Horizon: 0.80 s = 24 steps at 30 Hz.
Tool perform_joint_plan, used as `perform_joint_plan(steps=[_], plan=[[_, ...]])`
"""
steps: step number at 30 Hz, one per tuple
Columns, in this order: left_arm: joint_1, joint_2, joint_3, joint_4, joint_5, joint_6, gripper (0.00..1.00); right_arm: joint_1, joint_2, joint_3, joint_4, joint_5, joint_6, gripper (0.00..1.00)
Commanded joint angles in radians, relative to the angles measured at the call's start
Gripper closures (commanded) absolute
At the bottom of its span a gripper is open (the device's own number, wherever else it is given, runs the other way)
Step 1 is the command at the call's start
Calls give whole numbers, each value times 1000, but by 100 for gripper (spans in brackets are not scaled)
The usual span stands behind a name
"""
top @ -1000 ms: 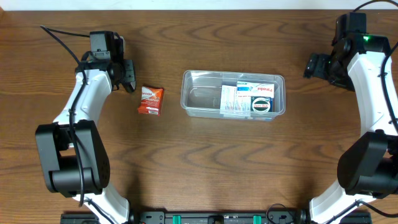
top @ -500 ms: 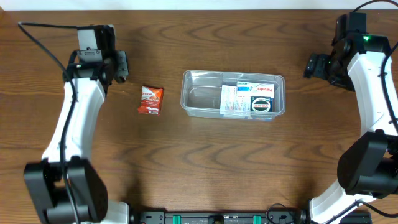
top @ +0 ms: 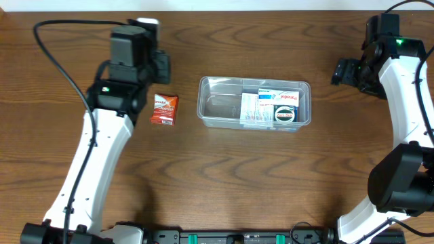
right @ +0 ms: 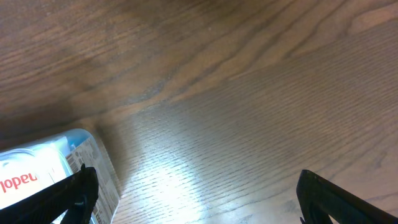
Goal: Pack container
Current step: 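Lift the dark bottle and carry it right over the container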
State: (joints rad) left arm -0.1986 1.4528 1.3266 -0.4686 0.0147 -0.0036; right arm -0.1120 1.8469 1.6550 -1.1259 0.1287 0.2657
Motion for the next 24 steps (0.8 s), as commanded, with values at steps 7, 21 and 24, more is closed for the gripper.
perform_joint_plan(steps=[7,21,24], plan=[[-171,-14,26,-18,-11,-55,73,-4,-2,11,0,10,-13,1],[-316,88,26,-8,-38,-132,74,-4,-2,11,0,10,-13,1],[-316,124,26,1,-69,-152,75,-4,-2,11,0,10,-13,1]])
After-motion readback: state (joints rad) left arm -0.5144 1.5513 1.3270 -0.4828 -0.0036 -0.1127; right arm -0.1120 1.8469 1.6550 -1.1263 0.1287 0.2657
